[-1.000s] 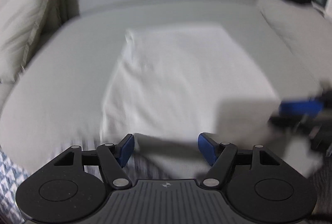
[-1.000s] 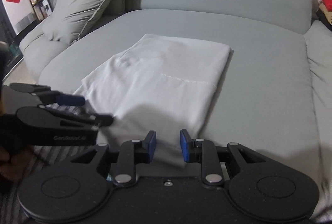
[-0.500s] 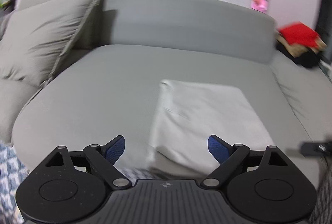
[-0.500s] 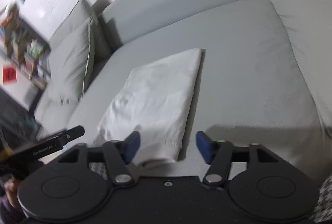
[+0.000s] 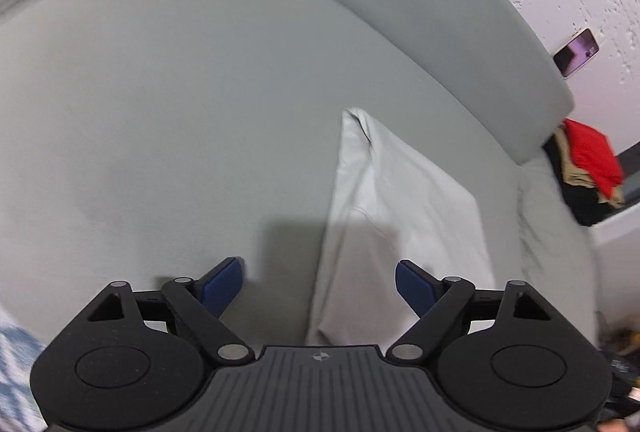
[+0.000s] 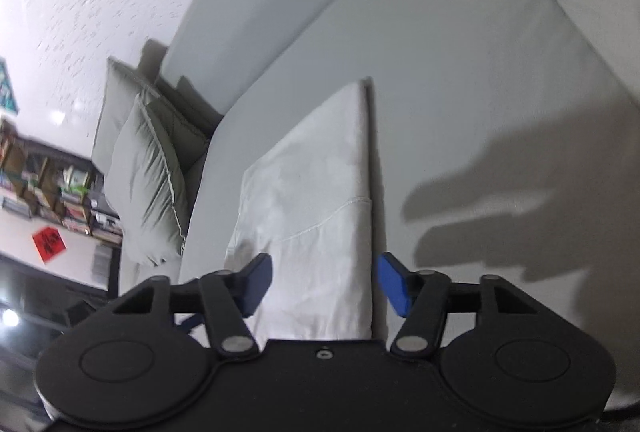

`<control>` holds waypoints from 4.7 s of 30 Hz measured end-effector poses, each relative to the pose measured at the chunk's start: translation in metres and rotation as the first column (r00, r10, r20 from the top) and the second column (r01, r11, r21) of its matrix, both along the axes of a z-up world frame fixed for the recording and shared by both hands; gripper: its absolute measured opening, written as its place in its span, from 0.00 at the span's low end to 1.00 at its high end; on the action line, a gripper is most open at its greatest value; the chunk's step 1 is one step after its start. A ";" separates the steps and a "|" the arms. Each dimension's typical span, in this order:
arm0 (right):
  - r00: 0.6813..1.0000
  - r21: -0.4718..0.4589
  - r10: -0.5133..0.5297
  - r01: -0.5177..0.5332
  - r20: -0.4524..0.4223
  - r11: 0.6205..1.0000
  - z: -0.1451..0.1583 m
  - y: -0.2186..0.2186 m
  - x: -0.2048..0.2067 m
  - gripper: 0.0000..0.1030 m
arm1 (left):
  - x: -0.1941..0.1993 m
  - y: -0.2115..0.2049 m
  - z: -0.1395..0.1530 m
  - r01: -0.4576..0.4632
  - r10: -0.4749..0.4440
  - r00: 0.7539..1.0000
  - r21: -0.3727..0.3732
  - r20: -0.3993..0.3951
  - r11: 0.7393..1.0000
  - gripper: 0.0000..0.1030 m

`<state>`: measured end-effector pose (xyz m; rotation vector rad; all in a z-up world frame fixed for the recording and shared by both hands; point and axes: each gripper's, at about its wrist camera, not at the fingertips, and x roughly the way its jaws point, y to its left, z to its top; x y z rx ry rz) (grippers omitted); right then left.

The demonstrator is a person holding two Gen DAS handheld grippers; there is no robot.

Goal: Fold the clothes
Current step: 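Move both open grippers to the edge of the folded white shirt, then close both grippers on the shirt edge, then lift the held shirt edge with both grippers and swing it over, then lay the shirt edge down on the body and open both grippers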

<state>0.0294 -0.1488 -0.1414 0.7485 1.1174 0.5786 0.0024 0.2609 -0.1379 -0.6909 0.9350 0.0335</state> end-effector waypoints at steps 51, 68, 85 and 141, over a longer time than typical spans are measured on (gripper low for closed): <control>0.914 -0.118 0.047 0.000 0.403 0.993 0.083 0.037 0.016 0.05 | 0.013 -0.121 0.092 0.143 -0.205 0.917 0.199 0.341 0.969 0.06; 0.644 0.060 -0.326 0.399 0.692 0.915 0.259 -0.213 -0.175 0.05 | -0.076 -0.333 0.226 0.424 -0.462 0.540 0.247 0.703 0.871 0.06; 0.740 -0.023 -0.563 0.613 0.366 0.790 0.104 -0.334 -0.064 0.05 | 0.079 -0.461 0.099 0.639 -0.656 0.653 0.191 0.378 0.745 0.05; 0.696 -0.205 -0.681 0.718 0.228 0.665 0.049 -0.382 -0.111 0.16 | 0.084 -0.450 0.042 0.532 -0.620 0.782 0.444 0.068 0.721 0.33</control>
